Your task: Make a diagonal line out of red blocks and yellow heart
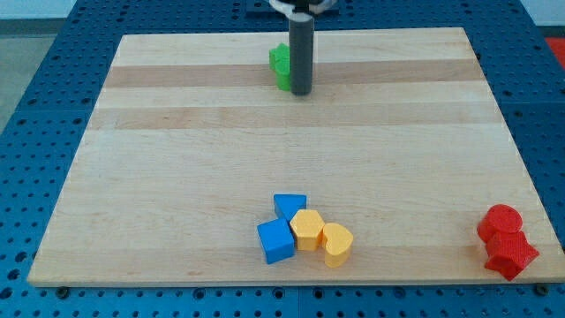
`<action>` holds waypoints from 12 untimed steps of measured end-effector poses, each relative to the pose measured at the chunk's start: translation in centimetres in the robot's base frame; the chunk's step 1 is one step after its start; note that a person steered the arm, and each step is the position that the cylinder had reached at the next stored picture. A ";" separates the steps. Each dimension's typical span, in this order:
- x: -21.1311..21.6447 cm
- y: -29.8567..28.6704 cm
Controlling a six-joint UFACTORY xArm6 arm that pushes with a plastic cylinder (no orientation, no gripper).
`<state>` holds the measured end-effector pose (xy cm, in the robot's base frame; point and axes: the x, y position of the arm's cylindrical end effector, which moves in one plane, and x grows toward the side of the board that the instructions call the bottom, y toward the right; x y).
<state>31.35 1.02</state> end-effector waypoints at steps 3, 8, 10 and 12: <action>-2.0 6.9; 30.3 31.2; 30.4 29.5; 30.5 22.2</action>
<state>61.85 23.23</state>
